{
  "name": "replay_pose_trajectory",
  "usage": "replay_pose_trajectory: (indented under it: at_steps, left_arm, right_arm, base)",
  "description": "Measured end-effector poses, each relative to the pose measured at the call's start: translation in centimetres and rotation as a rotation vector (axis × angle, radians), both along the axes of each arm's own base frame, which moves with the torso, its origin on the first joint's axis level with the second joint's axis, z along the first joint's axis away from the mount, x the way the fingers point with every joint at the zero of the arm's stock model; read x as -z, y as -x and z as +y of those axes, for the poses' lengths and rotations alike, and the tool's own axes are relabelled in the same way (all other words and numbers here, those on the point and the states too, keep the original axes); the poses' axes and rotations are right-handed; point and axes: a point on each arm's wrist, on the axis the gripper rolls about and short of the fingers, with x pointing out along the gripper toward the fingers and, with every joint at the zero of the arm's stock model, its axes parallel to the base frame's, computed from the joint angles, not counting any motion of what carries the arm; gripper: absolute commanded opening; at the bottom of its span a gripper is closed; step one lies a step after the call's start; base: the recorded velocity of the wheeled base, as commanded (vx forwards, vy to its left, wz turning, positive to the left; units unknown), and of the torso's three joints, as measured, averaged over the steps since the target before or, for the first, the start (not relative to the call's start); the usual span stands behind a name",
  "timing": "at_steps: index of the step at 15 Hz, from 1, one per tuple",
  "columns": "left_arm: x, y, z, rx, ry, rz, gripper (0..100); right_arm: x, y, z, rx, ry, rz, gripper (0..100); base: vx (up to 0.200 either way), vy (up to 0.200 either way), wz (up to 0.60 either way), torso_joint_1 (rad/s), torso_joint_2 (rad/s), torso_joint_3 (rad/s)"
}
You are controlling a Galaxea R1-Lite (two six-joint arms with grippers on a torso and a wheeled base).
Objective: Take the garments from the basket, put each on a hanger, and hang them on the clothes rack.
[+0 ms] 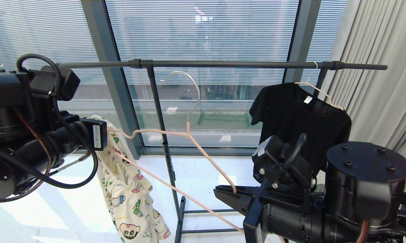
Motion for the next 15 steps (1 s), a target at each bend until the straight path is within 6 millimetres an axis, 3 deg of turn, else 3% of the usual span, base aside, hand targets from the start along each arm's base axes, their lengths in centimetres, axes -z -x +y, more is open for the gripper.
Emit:
replay_pose_trajectory:
  at_steps: [4, 10, 15]
  left_arm:
    - [-0.1, 0.4, -0.7, 0.028, 0.027, -0.005, 0]
    - [-0.7, 3.7, -5.3, 0.270, 0.121, -0.013, 0]
    - [-1.0, 5.2, -6.8, 0.368, 0.150, -0.017, 0]
  right_arm:
    - [1.0, -0.7, 1.5, 0.038, -0.004, -0.009, 0]
    - [1.8, -2.1, 4.6, 0.039, -0.002, 0.000, 0]
    - [2.5, -2.6, 5.5, 0.046, 0.005, 0.013, 0]
  base:
    - [0.000, 0.000, 0.00, 0.000, 0.00, 0.000]
    - [0.000, 0.000, 0.00, 0.000, 0.00, 0.000]
    - [0.000, 0.000, 0.00, 0.000, 0.00, 0.000]
